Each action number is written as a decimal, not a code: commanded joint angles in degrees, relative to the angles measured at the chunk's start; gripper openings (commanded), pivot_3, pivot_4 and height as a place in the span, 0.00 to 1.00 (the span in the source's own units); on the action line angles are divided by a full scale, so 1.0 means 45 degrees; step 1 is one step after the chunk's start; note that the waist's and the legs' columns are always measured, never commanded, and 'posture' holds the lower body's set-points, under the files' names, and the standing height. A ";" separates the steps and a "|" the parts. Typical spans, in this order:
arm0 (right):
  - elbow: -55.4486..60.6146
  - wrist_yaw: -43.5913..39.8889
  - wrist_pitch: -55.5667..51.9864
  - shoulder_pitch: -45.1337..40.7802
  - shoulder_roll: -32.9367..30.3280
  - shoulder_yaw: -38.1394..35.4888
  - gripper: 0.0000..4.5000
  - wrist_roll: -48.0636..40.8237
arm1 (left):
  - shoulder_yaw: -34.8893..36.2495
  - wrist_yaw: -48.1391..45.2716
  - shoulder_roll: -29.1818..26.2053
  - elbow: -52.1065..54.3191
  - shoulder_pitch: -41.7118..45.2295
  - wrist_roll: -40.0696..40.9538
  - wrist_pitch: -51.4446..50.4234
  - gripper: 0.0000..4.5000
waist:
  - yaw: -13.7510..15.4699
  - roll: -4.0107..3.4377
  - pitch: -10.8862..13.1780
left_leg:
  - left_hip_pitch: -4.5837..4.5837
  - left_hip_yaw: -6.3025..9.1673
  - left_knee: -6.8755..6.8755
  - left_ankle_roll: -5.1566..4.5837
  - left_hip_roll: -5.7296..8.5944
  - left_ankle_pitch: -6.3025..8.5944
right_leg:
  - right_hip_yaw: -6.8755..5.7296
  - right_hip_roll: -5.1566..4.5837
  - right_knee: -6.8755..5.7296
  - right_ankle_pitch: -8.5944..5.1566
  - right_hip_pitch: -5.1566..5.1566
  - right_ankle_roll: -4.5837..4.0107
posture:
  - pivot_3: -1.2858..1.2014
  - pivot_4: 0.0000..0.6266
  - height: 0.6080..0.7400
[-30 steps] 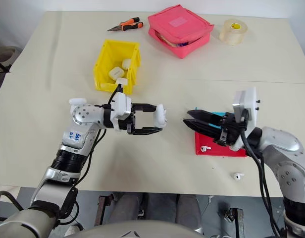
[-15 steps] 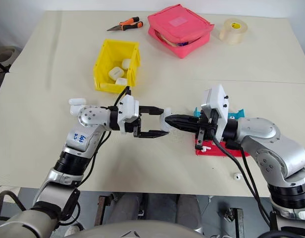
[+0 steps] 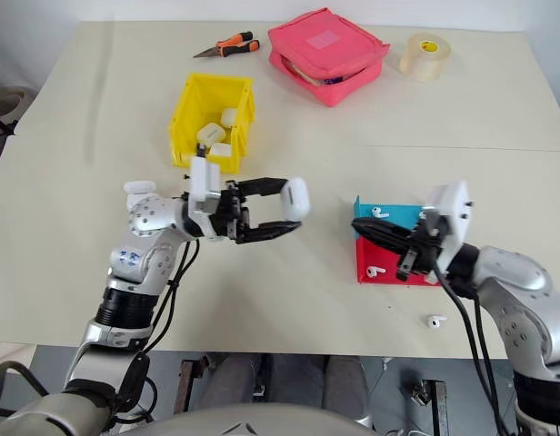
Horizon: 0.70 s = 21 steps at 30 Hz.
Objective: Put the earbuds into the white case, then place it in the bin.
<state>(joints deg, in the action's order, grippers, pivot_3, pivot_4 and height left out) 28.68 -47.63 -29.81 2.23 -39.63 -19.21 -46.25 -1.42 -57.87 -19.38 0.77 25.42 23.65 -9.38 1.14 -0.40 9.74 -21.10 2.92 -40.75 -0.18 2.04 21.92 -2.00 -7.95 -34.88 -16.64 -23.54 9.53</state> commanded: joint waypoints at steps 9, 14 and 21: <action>0.1398 0.0197 0.3463 0.0647 0.1256 0.0317 0.93 0.2041 | 0.3207 0.4856 0.0374 0.1739 -0.1799 0.1046 -0.1427 0.62 | 0.0079 0.0001 0.0000 | -0.0004 0.0022 -0.0012 0.0001 0.0011 0.0001 | 0.0009 -0.0007 -0.0004 0.0000 0.0006 0.0000 | 0.52 0.24 1.00; 0.1142 0.0484 0.3564 0.0361 0.1304 0.0269 0.99 0.2201 | 0.3310 0.6360 0.0172 -0.0524 0.0462 -0.0049 -0.1229 0.62 | 0.0102 0.0002 0.0000 | -0.0001 0.0021 -0.0017 0.0002 0.0015 0.0001 | 0.0006 -0.0006 -0.0012 0.0000 0.0007 0.0000 | 0.52 0.24 1.00; 0.1028 0.0704 0.3148 -0.0569 0.1249 0.0680 0.99 0.2119 | 0.2394 0.6646 0.0120 -0.6663 0.5115 -0.1767 -0.0051 0.62 | 0.0036 0.0005 0.0002 | 0.0002 -0.0058 -0.0016 0.0000 0.0028 0.0000 | -0.0013 -0.0002 -0.0021 0.0000 0.0008 0.0001 | 0.52 0.24 1.00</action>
<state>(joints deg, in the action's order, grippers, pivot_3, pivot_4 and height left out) 32.78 -44.75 -15.58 -0.18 -33.61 -16.06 -35.88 9.69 -28.66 -18.66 -26.26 46.39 17.22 -11.39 1.30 -0.38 9.75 -21.11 2.57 -40.82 -0.18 2.16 21.92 -2.15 -7.96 -34.98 -16.64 -23.50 9.53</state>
